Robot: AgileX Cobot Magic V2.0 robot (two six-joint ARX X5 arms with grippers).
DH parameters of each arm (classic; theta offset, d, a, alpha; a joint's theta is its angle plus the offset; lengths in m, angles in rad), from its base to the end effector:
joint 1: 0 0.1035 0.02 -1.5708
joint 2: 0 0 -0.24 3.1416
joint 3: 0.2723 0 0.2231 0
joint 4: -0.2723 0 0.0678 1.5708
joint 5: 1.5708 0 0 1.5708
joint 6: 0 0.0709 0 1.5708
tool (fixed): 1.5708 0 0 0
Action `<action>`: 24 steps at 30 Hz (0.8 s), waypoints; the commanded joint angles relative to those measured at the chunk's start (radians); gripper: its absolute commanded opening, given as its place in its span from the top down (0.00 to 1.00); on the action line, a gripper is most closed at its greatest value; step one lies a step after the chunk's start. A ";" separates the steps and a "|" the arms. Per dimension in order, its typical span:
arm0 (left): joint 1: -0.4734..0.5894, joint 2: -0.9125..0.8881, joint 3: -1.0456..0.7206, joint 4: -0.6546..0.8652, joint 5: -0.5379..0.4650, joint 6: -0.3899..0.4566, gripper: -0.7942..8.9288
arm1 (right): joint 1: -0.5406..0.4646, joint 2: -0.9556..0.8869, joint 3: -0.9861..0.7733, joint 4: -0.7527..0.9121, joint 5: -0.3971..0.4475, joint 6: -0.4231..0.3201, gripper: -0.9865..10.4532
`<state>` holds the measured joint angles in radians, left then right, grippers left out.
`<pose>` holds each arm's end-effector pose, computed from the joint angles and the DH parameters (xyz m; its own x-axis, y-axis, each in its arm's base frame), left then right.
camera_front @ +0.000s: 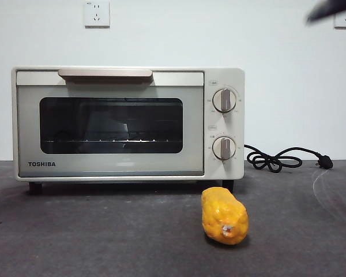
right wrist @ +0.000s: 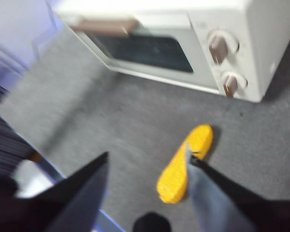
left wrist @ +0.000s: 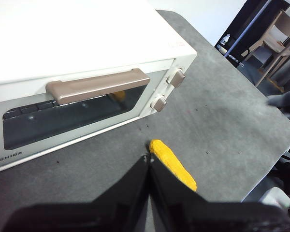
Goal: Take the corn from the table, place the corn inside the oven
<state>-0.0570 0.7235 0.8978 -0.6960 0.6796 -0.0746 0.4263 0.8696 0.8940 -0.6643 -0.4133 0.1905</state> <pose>0.1452 -0.0529 0.2975 0.6375 -0.6659 -0.3876 0.5496 0.7456 -0.3769 0.1567 0.1024 0.2728 0.5028 0.6695 -0.5468 -0.5569 0.7347 0.3874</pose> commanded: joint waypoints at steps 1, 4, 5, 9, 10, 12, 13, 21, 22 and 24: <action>0.003 -0.001 -0.001 -0.001 0.000 0.024 0.92 | 0.110 0.076 0.001 0.029 0.121 0.046 0.49; 0.003 -0.001 -0.001 -0.014 0.000 0.029 0.92 | 0.204 0.172 0.005 0.069 0.225 0.072 0.40; 0.003 0.000 -0.001 -0.019 -0.003 0.034 0.92 | 0.232 0.207 0.007 0.084 0.247 0.081 0.39; 0.003 0.005 -0.001 -0.045 -0.037 0.053 0.92 | 0.305 0.338 0.027 0.121 0.321 0.098 0.39; 0.003 0.006 -0.001 -0.051 -0.047 0.056 0.92 | 0.314 0.365 0.034 0.119 0.342 0.099 0.39; 0.003 0.010 -0.001 -0.064 -0.060 0.062 0.92 | 0.331 0.426 0.051 0.117 0.380 0.103 0.39; 0.003 0.010 -0.001 -0.069 -0.063 0.065 0.92 | 0.335 0.452 0.058 0.116 0.395 0.108 0.39; 0.003 0.012 -0.001 -0.078 -0.081 0.076 0.92 | 0.338 0.627 0.101 0.119 0.442 0.124 0.39; 0.003 0.012 -0.001 -0.078 -0.081 0.076 0.92 | 0.338 0.642 0.101 0.120 0.443 0.124 0.39; 0.003 0.013 -0.001 -0.078 -0.081 0.076 0.92 | 0.338 0.677 0.101 0.121 0.445 0.125 0.39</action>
<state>-0.0570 0.7368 0.8978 -0.7753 0.5972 -0.0151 0.7620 1.5303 0.9916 -0.5480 0.0269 0.3035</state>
